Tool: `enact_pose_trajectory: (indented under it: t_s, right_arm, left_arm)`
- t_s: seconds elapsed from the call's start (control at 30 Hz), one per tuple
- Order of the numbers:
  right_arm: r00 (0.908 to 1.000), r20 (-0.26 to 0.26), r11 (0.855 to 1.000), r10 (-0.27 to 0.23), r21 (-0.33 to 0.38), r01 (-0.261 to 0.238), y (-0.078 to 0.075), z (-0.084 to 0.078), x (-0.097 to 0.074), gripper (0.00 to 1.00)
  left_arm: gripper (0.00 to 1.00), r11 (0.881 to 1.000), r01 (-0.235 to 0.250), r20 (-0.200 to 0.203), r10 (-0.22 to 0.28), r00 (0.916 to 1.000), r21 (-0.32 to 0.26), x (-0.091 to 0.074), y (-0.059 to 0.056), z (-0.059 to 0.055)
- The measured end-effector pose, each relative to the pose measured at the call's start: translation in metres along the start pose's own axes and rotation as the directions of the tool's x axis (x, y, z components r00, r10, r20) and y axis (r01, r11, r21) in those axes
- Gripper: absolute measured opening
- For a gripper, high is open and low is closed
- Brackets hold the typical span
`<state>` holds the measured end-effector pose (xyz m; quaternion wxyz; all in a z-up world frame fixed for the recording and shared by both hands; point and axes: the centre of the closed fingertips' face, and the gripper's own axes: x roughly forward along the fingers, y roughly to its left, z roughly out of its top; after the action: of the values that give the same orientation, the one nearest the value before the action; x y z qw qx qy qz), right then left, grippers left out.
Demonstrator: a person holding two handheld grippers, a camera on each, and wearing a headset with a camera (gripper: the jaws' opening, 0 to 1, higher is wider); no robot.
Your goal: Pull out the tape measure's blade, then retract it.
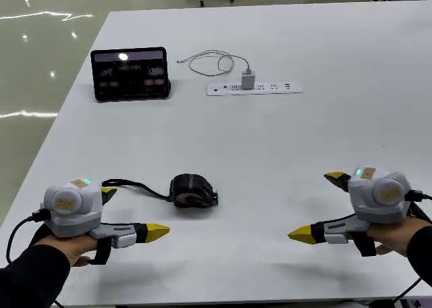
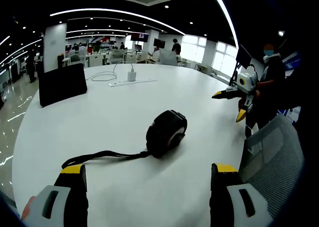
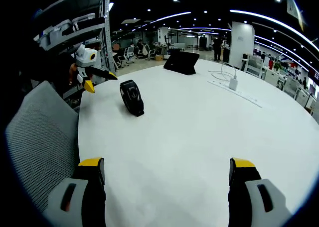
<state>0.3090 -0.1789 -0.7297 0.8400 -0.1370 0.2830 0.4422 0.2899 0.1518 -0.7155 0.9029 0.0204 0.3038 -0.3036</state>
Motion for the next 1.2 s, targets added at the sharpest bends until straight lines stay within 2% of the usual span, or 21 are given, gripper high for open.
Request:
enact_pose_trajectory:
  t_s: [0.07, 0.1, 0.13, 0.17, 0.27, 0.37, 0.43, 0.53, 0.67, 0.83, 1.03, 1.1, 1.2]
  right_arm:
    - [0.9998, 0.008, 1.0, -0.018, 0.008, 0.018, -0.004, -0.001, -0.008, 1.0]
    - [0.9997, 0.012, 1.0, -0.02, 0.014, 0.02, -0.004, -0.002, -0.014, 1.0]
    - [0.9996, 0.02, 1.0, -0.02, 0.016, 0.02, -0.005, -0.001, -0.018, 1.0]
    - [0.9991, 0.031, 0.999, -0.03, 0.019, 0.029, -0.007, 0.0, -0.024, 1.0]
    - [0.9978, 0.044, 0.999, -0.049, 0.026, 0.048, -0.013, -0.001, -0.038, 1.0]
    - [0.9966, 0.046, 0.997, -0.069, 0.03, 0.068, -0.015, -0.008, -0.051, 1.0]
    - [0.9965, 0.033, 0.997, -0.076, 0.025, 0.075, -0.016, -0.017, -0.057, 1.0]
    - [0.996, 0.024, 0.996, -0.086, 0.038, 0.085, -0.012, -0.024, -0.067, 1.0]
    - [0.9948, 0.0, 0.994, -0.101, 0.034, 0.101, -0.013, -0.03, -0.081, 1.0]
    - [0.9921, -0.008, 0.992, -0.125, 0.035, 0.125, -0.018, -0.036, -0.099, 1.0]
    - [0.9905, -0.02, 0.99, -0.136, 0.032, 0.137, -0.02, -0.041, -0.107, 1.0]
    - [0.9904, -0.027, 0.99, -0.135, 0.035, 0.136, -0.02, -0.043, -0.107, 1.0]
    - [0.9903, -0.029, 0.99, -0.136, 0.042, 0.137, -0.019, -0.044, -0.106, 1.0]
  left_arm:
    - [1.0, 1.0, 0.001, 0.003, -0.001, 1.0, 0.009, -0.007, 0.0, 0.003]
    - [1.0, 0.998, -0.016, -0.012, 0.017, 0.9998, 0.064, -0.011, 0.004, 0.001]
    - [1.0, 0.998, 0.001, -0.017, 0.0, 0.9999, 0.065, -0.014, 0.0, 0.0]
    - [1.0, 0.999, 0.0, -0.013, 0.001, 0.9999, 0.052, -0.018, 0.0, 0.001]
    - [1.0, 0.998, 0.003, -0.026, -0.001, 0.9997, 0.064, -0.027, 0.0, -0.003]
    - [1.0, 0.998, -0.002, -0.02, 0.003, 0.9998, 0.057, -0.035, 0.002, -0.005]
    - [1.0, 0.997, -0.021, -0.033, 0.024, 0.9992, 0.073, -0.04, 0.005, -0.012]
    - [1.0, 0.999, -0.018, -0.014, 0.018, 0.9997, 0.047, -0.046, 0.003, -0.016]
    - [1.0, 1.0, -0.023, -0.023, 0.024, 0.9994, 0.021, -0.049, 0.004, -0.022]
    - [1.0, 0.999, -0.036, -0.008, 0.036, 0.9993, 0.015, -0.052, 0.006, -0.015]
    - [1.0, 0.999, -0.036, -0.012, 0.036, 0.9993, 0.012, -0.052, 0.008, -0.013]
    - [1.0, 0.998, -0.059, -0.009, 0.059, 0.9982, 0.027, -0.051, 0.013, -0.012]
    - [1.0, 0.998, -0.062, -0.007, 0.063, 0.998, 0.015, -0.049, 0.015, -0.011]
